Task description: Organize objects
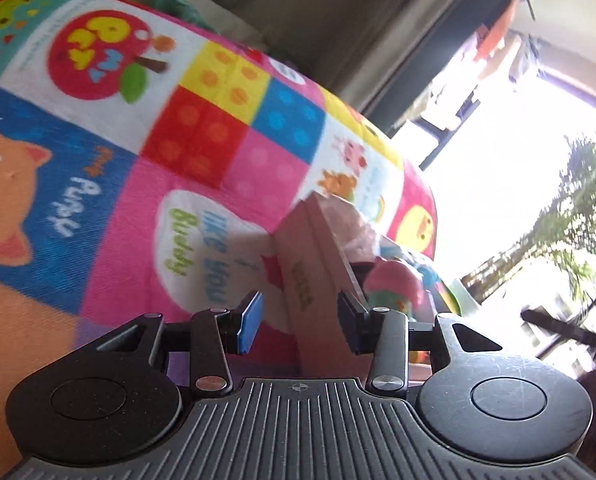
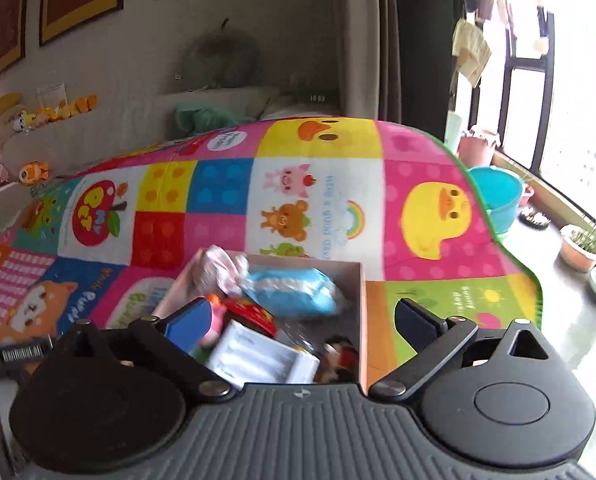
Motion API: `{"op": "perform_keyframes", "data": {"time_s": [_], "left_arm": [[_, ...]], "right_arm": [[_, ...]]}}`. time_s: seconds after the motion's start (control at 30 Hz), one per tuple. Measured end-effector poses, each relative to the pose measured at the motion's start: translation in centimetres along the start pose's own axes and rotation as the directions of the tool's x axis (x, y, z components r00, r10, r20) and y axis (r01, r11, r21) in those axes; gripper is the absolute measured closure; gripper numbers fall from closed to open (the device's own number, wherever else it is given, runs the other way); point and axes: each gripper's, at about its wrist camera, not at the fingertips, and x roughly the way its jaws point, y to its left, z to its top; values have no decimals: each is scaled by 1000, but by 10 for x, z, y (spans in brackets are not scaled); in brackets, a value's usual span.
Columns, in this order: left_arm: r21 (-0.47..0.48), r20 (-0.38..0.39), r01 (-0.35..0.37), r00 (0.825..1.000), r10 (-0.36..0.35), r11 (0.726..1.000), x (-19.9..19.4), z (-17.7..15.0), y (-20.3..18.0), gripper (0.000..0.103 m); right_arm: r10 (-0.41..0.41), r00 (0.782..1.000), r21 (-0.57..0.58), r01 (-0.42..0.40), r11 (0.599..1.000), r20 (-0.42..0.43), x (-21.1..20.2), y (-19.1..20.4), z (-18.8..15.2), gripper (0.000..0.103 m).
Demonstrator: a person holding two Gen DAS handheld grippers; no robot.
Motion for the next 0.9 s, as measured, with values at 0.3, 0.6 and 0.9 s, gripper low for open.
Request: {"op": "perform_keyframes", "data": {"time_s": [0.3,0.6,0.9], "left_arm": [[184,-142,-227,957,254,956,56,28,-60,56],[309,-182,-448,837,515,839,66,43,-53,6],[176,-84,-498,852,517,849,32,74,22,4]], "right_arm": [[46,995,-106,-55,993,-87,9,-14,-84,27],[59,998,-247,-59,967,-5,25,18,-93,27],[146,989,-269,-148,952,-26,58,78,-67,28]]}}
